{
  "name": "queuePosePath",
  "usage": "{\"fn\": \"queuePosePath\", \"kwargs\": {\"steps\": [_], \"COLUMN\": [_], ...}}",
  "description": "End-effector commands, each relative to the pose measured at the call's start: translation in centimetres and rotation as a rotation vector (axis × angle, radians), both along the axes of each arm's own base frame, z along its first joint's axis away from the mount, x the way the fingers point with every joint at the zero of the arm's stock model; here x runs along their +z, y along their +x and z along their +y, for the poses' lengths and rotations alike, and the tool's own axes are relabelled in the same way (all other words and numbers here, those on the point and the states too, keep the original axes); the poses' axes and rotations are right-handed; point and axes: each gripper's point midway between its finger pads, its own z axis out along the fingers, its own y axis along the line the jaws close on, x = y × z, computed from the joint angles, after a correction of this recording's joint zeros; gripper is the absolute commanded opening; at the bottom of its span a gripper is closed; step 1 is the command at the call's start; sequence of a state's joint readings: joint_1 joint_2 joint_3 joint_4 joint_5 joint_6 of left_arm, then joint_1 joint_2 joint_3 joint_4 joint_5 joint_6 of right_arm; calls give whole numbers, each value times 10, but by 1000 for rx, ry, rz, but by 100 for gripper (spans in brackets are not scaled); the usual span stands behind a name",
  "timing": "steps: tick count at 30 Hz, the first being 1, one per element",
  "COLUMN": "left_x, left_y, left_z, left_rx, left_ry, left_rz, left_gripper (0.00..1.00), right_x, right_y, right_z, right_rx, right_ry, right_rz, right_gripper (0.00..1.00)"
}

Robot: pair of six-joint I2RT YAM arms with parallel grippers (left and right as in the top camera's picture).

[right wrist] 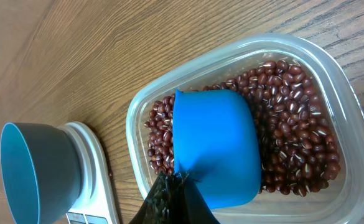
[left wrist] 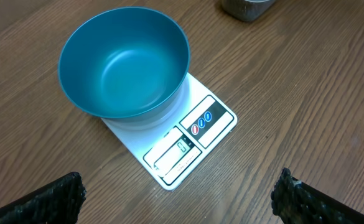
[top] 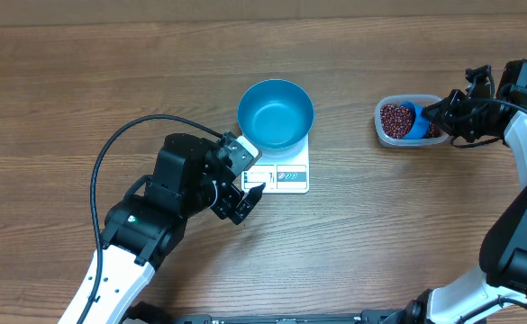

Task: Scoop item into bowl and weigh 150g on scale

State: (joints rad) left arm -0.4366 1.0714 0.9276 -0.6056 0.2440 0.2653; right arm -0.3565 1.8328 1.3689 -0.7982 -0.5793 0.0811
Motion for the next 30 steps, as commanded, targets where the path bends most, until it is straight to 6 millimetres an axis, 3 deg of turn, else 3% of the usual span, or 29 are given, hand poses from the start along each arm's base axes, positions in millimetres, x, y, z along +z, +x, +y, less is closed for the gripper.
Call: {"fn": "queuePosePath", "kwargs": {"steps": [1,30], "left_x": [1,1], "left_y": [-3,-3], "left_z": [0,0], "left_rx": [-12,-12], "left_ry": [-7,-7], "left_rz": [-4,-3], "left_gripper": [99,100], "right_x": [-24,-27], "right_y": [-7,-13], "right_z": [-1,-14], "right_rx": [-5,-39], "right_ry": [-12,-18], "right_rz": [79,99], "right_gripper": [4,4]}}
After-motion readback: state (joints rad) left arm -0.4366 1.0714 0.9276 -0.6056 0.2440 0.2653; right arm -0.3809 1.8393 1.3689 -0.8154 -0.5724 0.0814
